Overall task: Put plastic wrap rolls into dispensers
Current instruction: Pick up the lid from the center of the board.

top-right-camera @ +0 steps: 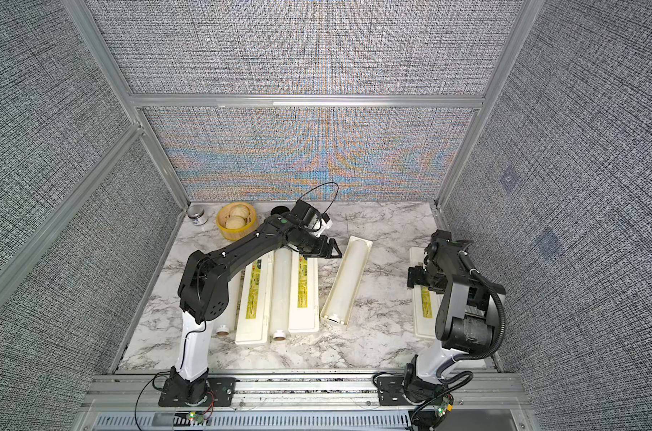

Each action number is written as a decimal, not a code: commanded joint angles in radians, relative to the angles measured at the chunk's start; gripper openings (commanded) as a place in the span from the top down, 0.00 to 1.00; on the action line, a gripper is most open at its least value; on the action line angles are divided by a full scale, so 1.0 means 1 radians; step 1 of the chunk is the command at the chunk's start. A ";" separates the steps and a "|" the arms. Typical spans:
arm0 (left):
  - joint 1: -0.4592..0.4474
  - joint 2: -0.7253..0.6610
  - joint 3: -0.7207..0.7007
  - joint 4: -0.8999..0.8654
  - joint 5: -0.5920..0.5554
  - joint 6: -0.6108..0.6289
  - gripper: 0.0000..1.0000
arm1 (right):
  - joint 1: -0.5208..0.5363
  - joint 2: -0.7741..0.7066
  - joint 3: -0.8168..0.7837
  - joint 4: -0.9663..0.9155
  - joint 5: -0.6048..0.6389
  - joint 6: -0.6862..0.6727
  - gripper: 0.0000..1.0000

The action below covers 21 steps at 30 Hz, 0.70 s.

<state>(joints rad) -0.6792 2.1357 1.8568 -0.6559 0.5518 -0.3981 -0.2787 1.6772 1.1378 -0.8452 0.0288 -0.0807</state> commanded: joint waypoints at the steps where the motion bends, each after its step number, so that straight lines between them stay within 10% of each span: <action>1: 0.004 0.007 0.010 -0.001 0.025 0.015 0.17 | -0.008 0.030 0.012 0.015 -0.030 -0.038 0.08; 21: 0.004 -0.006 -0.015 0.022 0.030 0.001 0.18 | 0.066 0.189 0.027 -0.004 -0.032 0.147 0.14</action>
<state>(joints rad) -0.6762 2.1410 1.8492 -0.6521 0.5758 -0.3958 -0.2176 1.8458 1.1847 -0.8257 0.0948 -0.0219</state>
